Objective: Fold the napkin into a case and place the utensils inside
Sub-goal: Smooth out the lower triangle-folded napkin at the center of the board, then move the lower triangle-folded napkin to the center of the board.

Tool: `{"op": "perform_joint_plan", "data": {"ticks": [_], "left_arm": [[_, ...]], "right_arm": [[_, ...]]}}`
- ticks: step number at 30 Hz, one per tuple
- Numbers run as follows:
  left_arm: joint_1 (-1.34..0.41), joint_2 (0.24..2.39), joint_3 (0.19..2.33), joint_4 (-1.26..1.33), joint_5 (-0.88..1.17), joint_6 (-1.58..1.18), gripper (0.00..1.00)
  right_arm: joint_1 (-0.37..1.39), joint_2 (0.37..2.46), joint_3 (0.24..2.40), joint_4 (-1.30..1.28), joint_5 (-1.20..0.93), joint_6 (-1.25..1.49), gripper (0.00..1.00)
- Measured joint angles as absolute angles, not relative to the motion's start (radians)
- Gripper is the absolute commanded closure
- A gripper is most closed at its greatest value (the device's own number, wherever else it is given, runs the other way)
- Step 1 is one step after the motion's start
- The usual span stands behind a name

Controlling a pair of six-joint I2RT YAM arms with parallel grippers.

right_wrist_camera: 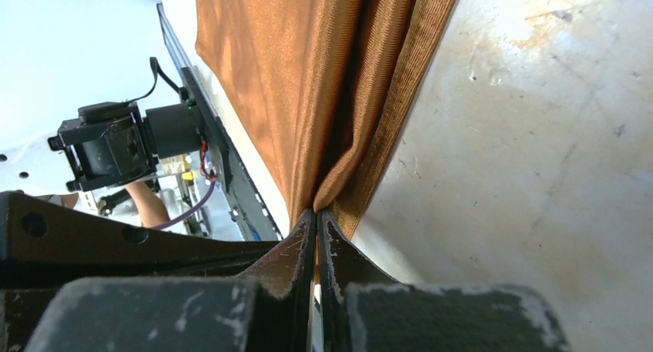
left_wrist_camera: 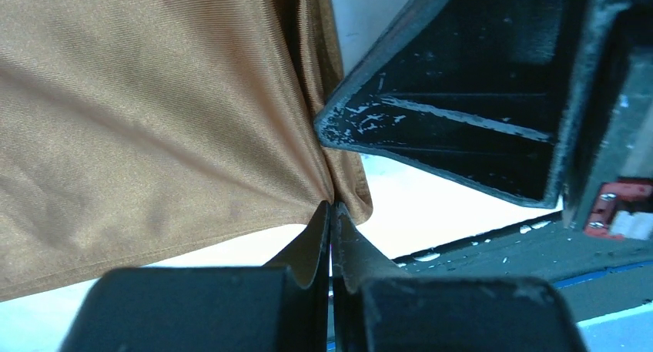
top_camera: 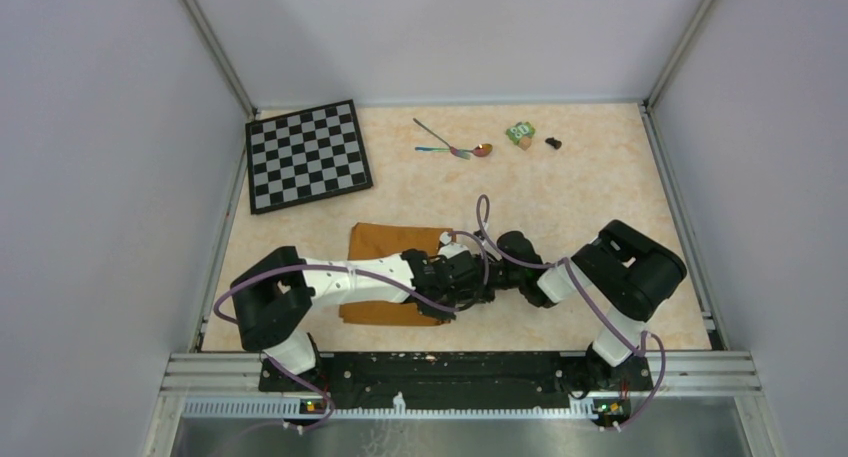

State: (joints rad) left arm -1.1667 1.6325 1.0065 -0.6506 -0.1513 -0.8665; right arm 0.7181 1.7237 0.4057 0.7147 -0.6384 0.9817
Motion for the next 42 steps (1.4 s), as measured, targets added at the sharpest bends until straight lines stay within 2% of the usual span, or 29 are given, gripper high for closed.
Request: {"op": "perform_joint_plan", "data": {"ticks": [8, 12, 19, 24, 27, 31, 35, 39, 42], "left_arm": [[-1.182, 1.633, 1.035, -0.652, -0.151, -0.871, 1.0], [-1.184, 1.633, 1.042, -0.655, -0.151, -0.871, 0.94], [-1.188, 1.633, 1.042, -0.654, -0.142, -0.878, 0.61], [-1.186, 1.574, 1.028, -0.65, -0.142, -0.887, 0.45], [-1.167, 1.472, 1.01, -0.643, -0.134, -0.885, 0.37], [-1.081, 1.314, 0.962, -0.601, -0.111, -0.871, 0.29], [-0.92, 1.191, 0.885, -0.557, -0.059, -0.835, 0.28], [-0.789, 1.148, 0.842, -0.545, -0.012, -0.789, 0.27], [-0.723, 1.136, 0.823, -0.535, 0.027, -0.753, 0.26]], "right_arm": [[0.718, 1.726, 0.406, 0.717, -0.632, 0.982, 1.0], [0.718, 1.726, 0.402, 0.72, -0.63, 0.984, 1.0], [0.718, 1.702, 0.372, 0.71, -0.629, 0.993, 0.66], [0.696, 1.599, 0.369, 0.602, -0.604, 0.933, 0.51], [0.653, 1.551, 0.386, 0.507, -0.591, 0.885, 0.47], [0.624, 1.546, 0.493, 0.364, -0.522, 0.802, 0.47], [0.623, 1.614, 0.642, 0.273, -0.456, 0.735, 0.49], [0.624, 1.713, 0.752, 0.214, -0.403, 0.705, 0.6], [0.626, 1.758, 0.825, 0.17, -0.352, 0.681, 0.77]]}}
